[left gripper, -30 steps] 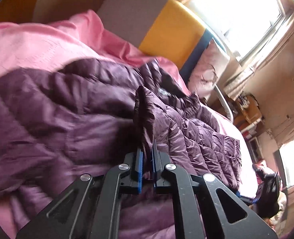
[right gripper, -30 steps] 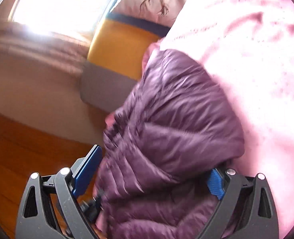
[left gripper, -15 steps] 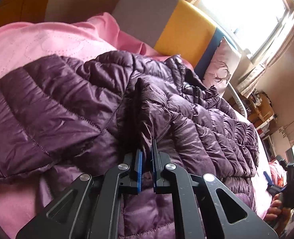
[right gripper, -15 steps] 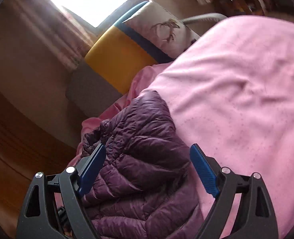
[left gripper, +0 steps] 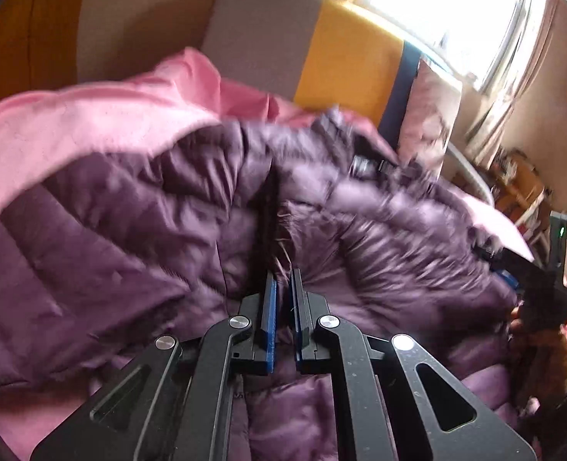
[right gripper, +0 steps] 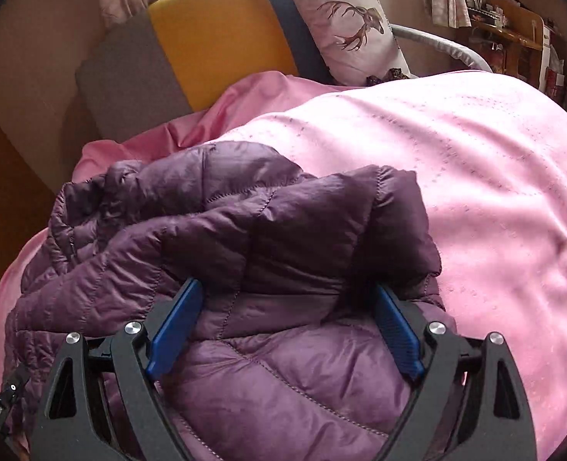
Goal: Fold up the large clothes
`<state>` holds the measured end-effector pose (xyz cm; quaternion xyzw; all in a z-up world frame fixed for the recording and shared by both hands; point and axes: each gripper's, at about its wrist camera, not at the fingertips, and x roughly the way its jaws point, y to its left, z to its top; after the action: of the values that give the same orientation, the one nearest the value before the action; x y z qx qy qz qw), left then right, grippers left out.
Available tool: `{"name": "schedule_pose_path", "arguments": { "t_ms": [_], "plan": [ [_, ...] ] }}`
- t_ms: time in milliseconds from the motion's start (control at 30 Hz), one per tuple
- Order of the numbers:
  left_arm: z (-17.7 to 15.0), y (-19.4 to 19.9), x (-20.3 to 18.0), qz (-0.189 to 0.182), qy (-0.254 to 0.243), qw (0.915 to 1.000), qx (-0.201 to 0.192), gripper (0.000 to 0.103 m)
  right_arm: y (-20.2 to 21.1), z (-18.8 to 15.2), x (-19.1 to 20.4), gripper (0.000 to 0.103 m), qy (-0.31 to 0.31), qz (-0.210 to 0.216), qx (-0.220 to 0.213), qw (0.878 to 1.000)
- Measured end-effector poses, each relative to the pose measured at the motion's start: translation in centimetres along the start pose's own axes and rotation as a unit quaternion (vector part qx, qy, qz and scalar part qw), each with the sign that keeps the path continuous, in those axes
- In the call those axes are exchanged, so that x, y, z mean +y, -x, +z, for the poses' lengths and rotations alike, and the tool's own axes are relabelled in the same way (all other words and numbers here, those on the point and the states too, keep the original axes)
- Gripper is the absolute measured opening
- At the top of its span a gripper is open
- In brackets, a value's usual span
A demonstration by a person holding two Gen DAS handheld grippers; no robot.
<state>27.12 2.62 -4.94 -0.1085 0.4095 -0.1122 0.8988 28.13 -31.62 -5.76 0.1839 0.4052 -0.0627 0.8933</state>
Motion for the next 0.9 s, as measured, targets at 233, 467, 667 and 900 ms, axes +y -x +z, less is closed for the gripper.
{"name": "schedule_pose_path", "arguments": {
  "t_ms": [233,467,667,900],
  "plan": [
    [-0.4,-0.8,1.2,-0.006,0.036,0.9993,0.010,0.012,-0.9,-0.8,1.2,0.098,0.054,-0.044,-0.002,0.998],
    [0.5,5.9,-0.1,0.006,0.040,0.9942,-0.100,0.064,-1.3,-1.2,2.1,0.099,0.071,-0.070,-0.005,0.995],
    [3.3,2.0,-4.6,-0.012,-0.039,0.9974,-0.060,0.054,-1.2,-1.3,2.3,0.099,0.074,-0.074,-0.005,0.994],
    [1.7,-5.2,-2.2,-0.010,-0.006,0.9999,0.003,0.045,-1.1,-1.3,2.4,0.100,0.076,-0.077,-0.004,0.994]
  ]
}}
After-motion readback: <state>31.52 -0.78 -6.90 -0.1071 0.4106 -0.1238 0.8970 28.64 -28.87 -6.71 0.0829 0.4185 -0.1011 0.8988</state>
